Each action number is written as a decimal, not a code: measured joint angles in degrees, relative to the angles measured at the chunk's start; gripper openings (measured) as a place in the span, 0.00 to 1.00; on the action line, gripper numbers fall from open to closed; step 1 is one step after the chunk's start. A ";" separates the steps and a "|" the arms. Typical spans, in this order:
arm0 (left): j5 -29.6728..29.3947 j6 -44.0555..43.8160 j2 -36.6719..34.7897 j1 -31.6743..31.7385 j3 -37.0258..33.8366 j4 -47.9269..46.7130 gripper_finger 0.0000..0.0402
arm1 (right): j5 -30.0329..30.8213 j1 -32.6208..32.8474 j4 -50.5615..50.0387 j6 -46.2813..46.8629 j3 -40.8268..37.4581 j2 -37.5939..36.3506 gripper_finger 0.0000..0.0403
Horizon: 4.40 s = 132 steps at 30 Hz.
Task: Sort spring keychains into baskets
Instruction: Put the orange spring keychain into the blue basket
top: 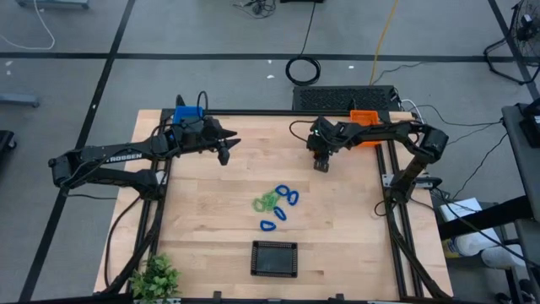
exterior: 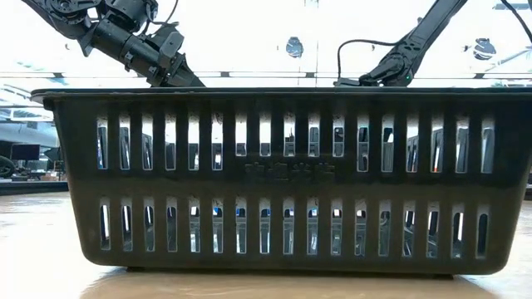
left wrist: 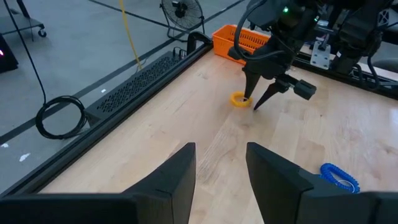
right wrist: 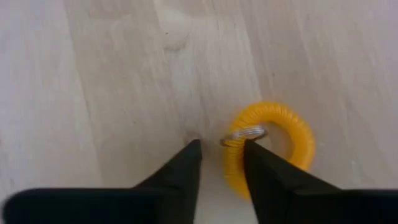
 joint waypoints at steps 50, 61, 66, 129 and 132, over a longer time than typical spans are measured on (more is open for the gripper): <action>0.13 0.89 0.00 -1.67 -0.02 4.43 0.34 | -19.47 17.99 38.47 10.78 -0.34 -13.60 0.01; -5.12 9.70 7.02 -10.04 -0.02 9.20 0.57 | -19.52 20.24 40.02 9.75 -0.34 -13.64 0.01; -5.02 17.82 14.50 -12.44 -0.04 19.27 0.68 | -20.01 20.26 39.98 10.24 -0.34 -13.64 0.01; 7.61 26.61 27.12 -19.01 7.71 32.37 0.21 | -26.77 20.37 45.64 11.76 -2.77 -13.68 0.01; 7.69 27.23 27.12 -19.03 7.69 32.33 0.12 | -26.75 20.35 45.64 11.72 -2.77 -13.70 0.01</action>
